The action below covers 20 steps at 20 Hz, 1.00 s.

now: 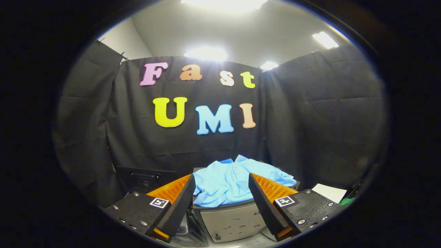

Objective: Put the clothes into the washing machine and then close the washing machine lid.

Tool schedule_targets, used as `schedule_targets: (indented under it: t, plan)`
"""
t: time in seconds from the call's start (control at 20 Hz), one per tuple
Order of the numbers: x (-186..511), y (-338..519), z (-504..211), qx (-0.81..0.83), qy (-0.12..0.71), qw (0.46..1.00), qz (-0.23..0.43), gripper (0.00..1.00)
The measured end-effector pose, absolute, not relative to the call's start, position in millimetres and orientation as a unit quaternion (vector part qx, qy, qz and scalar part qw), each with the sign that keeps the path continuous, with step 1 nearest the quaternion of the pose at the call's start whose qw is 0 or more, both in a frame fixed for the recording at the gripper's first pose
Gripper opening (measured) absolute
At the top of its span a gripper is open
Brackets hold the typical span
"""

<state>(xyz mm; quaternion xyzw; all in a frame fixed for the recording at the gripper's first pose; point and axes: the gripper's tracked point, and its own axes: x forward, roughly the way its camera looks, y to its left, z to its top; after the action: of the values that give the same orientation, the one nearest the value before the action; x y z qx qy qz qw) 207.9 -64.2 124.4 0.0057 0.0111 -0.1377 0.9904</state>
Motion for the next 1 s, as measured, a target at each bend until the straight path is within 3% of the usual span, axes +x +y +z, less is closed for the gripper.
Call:
schedule_targets:
  t: [0.35,0.6,1.0]
  plan:
    - [291.3,-151.1,124.9,0.08,0.033,0.984,-0.155,0.96]
    - [351.1,-198.1,69.4,0.081,0.104,0.977,-0.167,0.96]
    - [423.5,-201.6,-6.1,0.047,0.221,0.967,-0.119,0.96]
